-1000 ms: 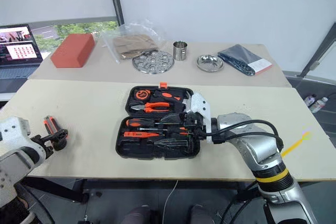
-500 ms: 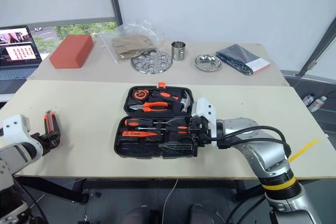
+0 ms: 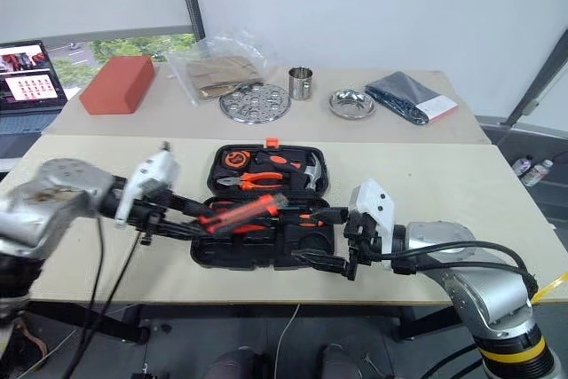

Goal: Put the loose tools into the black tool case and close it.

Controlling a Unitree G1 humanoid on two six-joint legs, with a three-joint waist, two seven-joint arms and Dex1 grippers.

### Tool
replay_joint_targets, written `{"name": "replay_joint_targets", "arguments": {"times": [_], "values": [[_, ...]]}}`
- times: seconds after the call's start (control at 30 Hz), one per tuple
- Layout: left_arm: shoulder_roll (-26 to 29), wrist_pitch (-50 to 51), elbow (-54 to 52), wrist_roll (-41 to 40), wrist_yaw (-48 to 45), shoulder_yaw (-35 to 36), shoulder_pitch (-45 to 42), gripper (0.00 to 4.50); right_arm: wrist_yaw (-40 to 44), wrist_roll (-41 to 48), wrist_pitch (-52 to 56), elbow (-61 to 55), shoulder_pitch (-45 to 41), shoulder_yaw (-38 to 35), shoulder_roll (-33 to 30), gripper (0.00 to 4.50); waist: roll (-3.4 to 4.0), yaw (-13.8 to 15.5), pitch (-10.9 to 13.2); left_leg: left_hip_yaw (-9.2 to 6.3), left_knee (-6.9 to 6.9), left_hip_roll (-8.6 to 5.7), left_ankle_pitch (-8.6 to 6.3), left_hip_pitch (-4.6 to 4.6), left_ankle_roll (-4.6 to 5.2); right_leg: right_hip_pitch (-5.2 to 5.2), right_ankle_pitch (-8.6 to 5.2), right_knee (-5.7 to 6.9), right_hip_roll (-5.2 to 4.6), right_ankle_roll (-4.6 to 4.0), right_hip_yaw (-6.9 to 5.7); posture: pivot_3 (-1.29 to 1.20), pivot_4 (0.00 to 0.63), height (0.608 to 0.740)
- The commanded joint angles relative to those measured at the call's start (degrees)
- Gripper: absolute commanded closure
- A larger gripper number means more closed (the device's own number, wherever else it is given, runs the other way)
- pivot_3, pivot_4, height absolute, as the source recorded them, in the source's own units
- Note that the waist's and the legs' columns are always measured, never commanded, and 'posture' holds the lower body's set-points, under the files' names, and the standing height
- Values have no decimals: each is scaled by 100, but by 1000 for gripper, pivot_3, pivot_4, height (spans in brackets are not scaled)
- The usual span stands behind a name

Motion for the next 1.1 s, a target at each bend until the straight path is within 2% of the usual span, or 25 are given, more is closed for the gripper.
{"name": "replay_joint_targets", "arguments": {"times": [0.03,0.17,0.4,0.47,0.5,0.63,0.67,0.87,0.97,1.1], "values": [[-216,-521,590,491,-429,-471,-368,2781,-362,210,115,-467,178,-307,40,0,-1,-14,0,2,0,7,1,0,3,-2,-1,-2,6,-1,3,0,150,734],[-398,-1054,1178,908,-639,-797,-563,2781,-640,268,169,-663,393,-445,47,0,-1,30,1,-3,6,10,4,-9,11,-5,-13,-1,6,13,1,0,150,734],[-436,-1441,1604,1008,-647,-943,-631,2781,-804,282,122,-728,527,-505,-3,0,-1,33,1,-10,51,20,-22,-30,55,-4,-13,1,-3,14,4,0,150,734],[-514,-1435,1618,905,-647,-877,-597,1778,-811,276,103,-712,530,-500,-3,0,-1,34,1,-9,58,19,-26,-32,62,-2,-12,0,-4,17,4,0,150,734],[-570,-1336,1588,802,-647,-828,-586,1639,-814,270,94,-697,525,-492,4,0,-1,41,1,-10,60,19,-27,-32,64,-1,-12,-1,-4,18,4,0,150,734],[-617,-1330,1521,749,-647,-773,-574,157,-812,243,80,-636,480,-445,23,0,-1,51,1,-12,66,18,-29,-36,67,1,-12,-1,-5,22,3,0,150,734],[-615,-1277,1487,693,-647,-716,-594,70,-804,248,82,-629,476,-441,23,0,-1,46,1,-12,66,18,-29,-36,67,0,-12,0,-4,21,3,0,150,734],[-743,-1224,1475,597,-608,-297,-681,70,-755,222,57,-547,433,-388,30,0,-1,37,1,-12,66,19,-29,-35,67,1,-12,1,-2,22,3,0,150,734],[-754,-1244,1430,628,-622,-266,-602,773,-733,198,33,-486,387,-350,41,0,-1,38,1,-11,67,18,-28,-34,67,2,-12,1,-2,22,3,0,150,734],[-835,-1291,1321,737,-509,-324,-418,2235,-696,177,9,-404,304,-309,35,0,-1,40,1,-11,68,17,-28,-34,67,4,-12,1,-2,22,2,0,150,734]]}}
